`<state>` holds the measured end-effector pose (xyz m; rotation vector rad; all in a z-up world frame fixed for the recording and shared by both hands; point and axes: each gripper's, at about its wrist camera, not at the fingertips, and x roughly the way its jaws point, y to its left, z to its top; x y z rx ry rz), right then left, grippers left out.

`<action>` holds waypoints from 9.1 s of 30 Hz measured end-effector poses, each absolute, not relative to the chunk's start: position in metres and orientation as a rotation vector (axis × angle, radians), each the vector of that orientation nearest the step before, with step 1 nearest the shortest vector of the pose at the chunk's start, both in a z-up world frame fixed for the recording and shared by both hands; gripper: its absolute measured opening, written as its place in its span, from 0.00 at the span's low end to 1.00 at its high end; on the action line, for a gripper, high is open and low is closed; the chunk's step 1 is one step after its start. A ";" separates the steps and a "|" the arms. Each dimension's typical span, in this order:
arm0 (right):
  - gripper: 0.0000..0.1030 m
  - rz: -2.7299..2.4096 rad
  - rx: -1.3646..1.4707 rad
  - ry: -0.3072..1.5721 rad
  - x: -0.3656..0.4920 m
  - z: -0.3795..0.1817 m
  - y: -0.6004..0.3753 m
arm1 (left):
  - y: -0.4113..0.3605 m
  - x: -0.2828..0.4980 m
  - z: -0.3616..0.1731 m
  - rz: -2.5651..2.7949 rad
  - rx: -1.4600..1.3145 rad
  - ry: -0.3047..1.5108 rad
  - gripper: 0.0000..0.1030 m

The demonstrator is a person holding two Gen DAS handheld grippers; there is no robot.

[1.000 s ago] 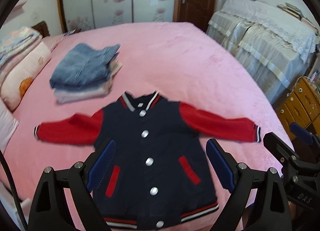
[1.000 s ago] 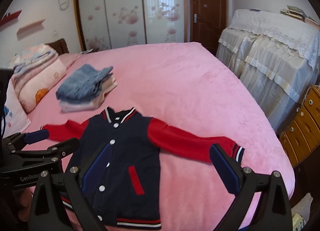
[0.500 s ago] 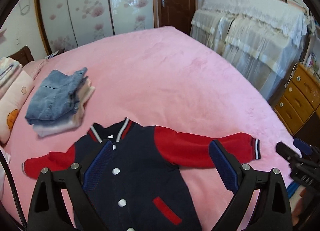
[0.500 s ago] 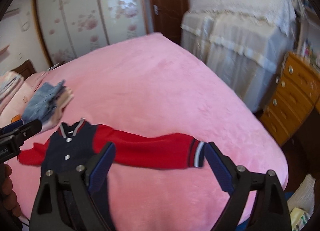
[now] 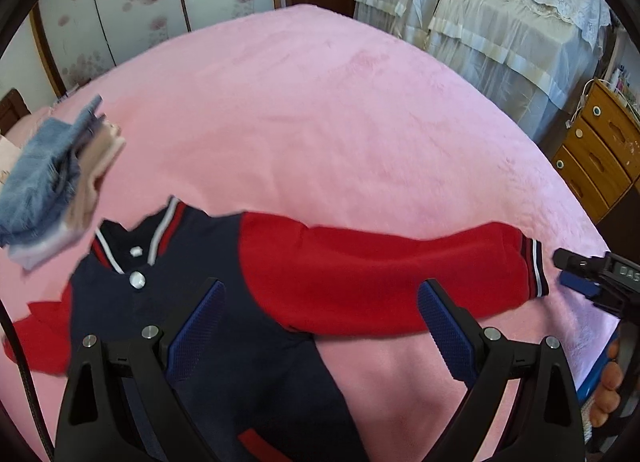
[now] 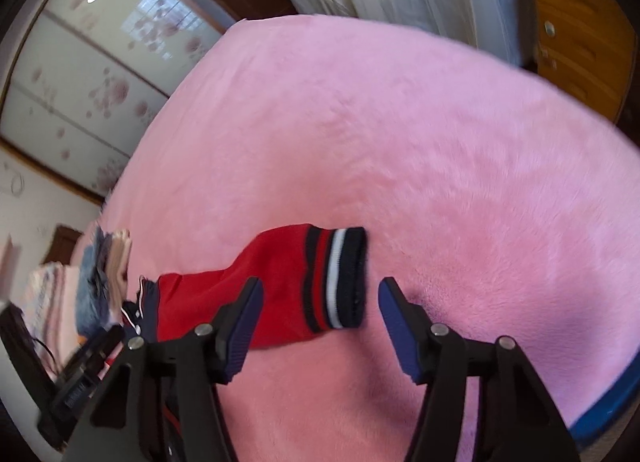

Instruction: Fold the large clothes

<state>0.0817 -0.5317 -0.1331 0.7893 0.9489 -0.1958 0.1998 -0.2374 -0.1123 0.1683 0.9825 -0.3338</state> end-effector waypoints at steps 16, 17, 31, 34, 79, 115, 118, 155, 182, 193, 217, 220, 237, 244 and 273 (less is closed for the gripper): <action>0.08 -0.185 0.762 0.941 0.089 -0.161 -0.519 | -0.213 0.192 -0.121 -0.335 0.092 1.031 0.93; 0.08 -0.189 0.737 0.919 0.087 -0.150 -0.514 | -0.206 0.191 -0.117 -0.327 0.085 1.022 0.93; 0.08 0.250 0.319 0.812 0.142 -0.055 -0.313 | -0.065 0.191 -0.107 -0.170 -0.083 0.978 0.93; 0.10 0.279 0.266 0.888 0.169 -0.089 -0.280 | -0.047 0.194 -0.119 -0.167 -0.106 1.004 0.93; 0.45 0.242 0.405 1.001 0.095 -0.141 -0.318 | -0.146 0.253 -0.218 -0.549 -0.204 1.222 0.79; 0.45 0.233 0.452 1.030 0.094 -0.155 -0.325 | -0.108 0.263 -0.176 -0.534 -0.404 1.118 0.08; 0.45 0.225 0.440 1.022 0.107 -0.157 -0.321 | -0.106 0.264 -0.133 -0.535 -0.399 1.052 0.08; 0.27 0.183 0.112 1.019 0.167 -0.154 -0.258 | 0.056 0.287 -0.216 -0.174 -0.334 1.196 0.11; 0.32 0.212 0.233 0.972 0.140 -0.140 -0.277 | -0.046 0.277 -0.143 -0.459 0.352 1.139 0.45; 0.32 0.161 0.438 0.971 0.163 -0.143 -0.289 | -0.177 0.345 -0.167 -0.758 0.447 1.157 0.45; 0.17 0.204 0.364 0.965 0.173 -0.160 -0.275 | -0.234 0.377 -0.204 -0.823 0.448 1.145 0.00; 0.17 0.189 0.321 0.937 0.166 -0.153 -0.270 | -0.221 0.392 -0.197 -0.725 0.354 1.128 0.00; 0.17 0.208 0.344 0.952 0.172 -0.159 -0.273 | -0.234 0.391 -0.227 -0.922 0.353 1.406 0.33; 0.17 0.203 0.353 0.970 0.179 -0.167 -0.275 | -0.264 0.362 -0.238 -0.862 0.530 1.288 0.03; 0.00 0.144 0.347 0.895 0.177 -0.126 -0.282 | -0.187 0.332 -0.181 -0.608 0.099 1.145 0.61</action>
